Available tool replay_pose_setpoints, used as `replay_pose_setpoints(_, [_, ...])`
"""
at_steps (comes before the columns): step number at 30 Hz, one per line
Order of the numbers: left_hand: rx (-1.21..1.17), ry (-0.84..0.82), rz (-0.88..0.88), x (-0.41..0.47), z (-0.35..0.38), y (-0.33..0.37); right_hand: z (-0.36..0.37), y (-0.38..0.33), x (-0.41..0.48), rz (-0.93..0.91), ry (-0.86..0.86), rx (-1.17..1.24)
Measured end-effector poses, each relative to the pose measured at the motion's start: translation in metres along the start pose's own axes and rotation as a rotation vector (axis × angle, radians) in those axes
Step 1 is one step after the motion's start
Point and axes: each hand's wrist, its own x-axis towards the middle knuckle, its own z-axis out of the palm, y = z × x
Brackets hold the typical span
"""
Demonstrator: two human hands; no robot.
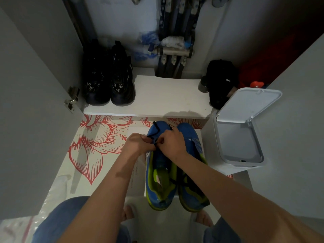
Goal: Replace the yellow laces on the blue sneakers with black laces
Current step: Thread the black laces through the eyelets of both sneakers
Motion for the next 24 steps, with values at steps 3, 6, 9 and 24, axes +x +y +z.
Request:
replay_pose_setpoints(3, [-0.056,-0.019,0.008,-0.005,-0.001,0.002,0.0,0.005,0.002,-0.024,-0.031,0.065])
replay_pose_setpoints(6, [-0.091,-0.031,-0.012,-0.003,0.0,0.001,0.003,0.003,0.002,0.024,0.028,0.123])
replay_pose_setpoints(9, [-0.149,0.057,-0.065,-0.003,0.002,0.0,0.007,0.001,0.005,0.041,0.016,0.186])
replay_pose_setpoints(24, [-0.331,0.401,0.106,-0.003,0.005,0.016,-0.019,0.005,0.017,-0.178,-0.091,0.425])
